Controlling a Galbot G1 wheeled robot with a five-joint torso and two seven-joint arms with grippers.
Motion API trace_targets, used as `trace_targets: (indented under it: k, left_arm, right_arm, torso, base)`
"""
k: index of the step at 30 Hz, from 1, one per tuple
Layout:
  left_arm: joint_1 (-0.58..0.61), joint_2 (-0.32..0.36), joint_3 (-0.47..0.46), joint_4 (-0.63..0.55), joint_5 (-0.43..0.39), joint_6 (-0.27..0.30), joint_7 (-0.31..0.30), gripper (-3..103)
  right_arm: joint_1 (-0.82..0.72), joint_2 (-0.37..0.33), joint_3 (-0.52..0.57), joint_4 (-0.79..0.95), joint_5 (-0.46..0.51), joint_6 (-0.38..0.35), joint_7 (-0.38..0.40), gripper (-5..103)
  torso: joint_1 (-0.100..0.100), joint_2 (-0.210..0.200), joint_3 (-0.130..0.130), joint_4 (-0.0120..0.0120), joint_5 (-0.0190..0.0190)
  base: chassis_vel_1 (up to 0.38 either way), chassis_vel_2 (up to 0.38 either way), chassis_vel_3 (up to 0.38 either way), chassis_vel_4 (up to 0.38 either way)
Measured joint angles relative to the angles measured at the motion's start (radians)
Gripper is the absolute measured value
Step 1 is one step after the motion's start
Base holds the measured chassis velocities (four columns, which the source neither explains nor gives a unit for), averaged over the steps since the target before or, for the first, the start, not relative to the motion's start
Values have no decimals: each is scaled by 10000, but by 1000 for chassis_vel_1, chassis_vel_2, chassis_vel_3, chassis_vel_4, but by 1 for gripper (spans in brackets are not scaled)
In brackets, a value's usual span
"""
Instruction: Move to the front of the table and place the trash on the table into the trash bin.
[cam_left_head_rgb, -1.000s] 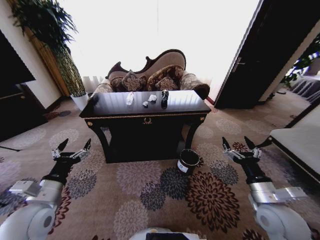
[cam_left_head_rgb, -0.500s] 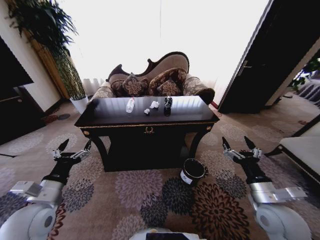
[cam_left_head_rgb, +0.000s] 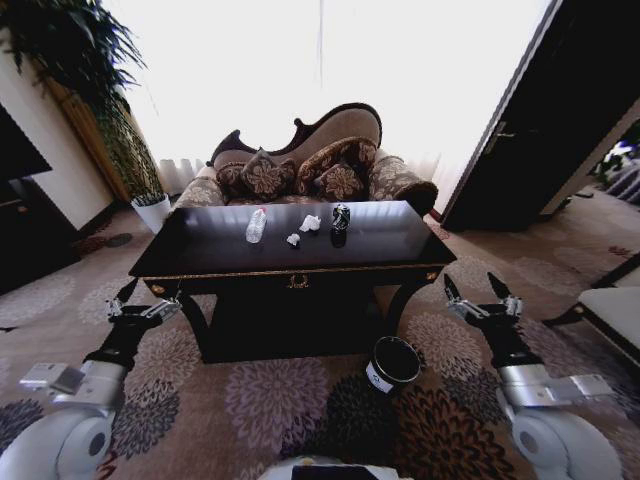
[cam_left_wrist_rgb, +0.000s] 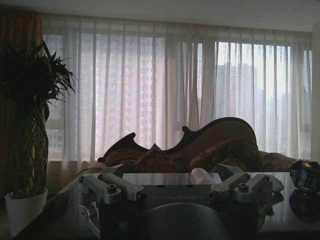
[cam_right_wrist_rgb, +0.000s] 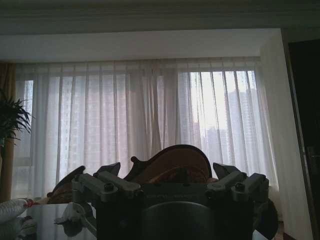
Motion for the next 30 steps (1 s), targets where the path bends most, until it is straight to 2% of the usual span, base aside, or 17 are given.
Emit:
trace_targets:
  k: [21, 30]
  left_arm:
    - [-35, 43, -10, 26, -23, -17, 6, 100]
    - [-55, 54, 9, 5, -90, -12, 1, 100]
  right_arm:
    - [-11, -8, -48, 3, 8, 5, 149, 100]
    - [-16, 62, -122, 2, -10, 20, 155, 100]
  torso:
    - [1, -1, 0, 1, 0]
    - [-8, 2, -3, -1, -1]
  base:
    - [-157, 160, 161, -161]
    - [-28, 24, 15, -25]
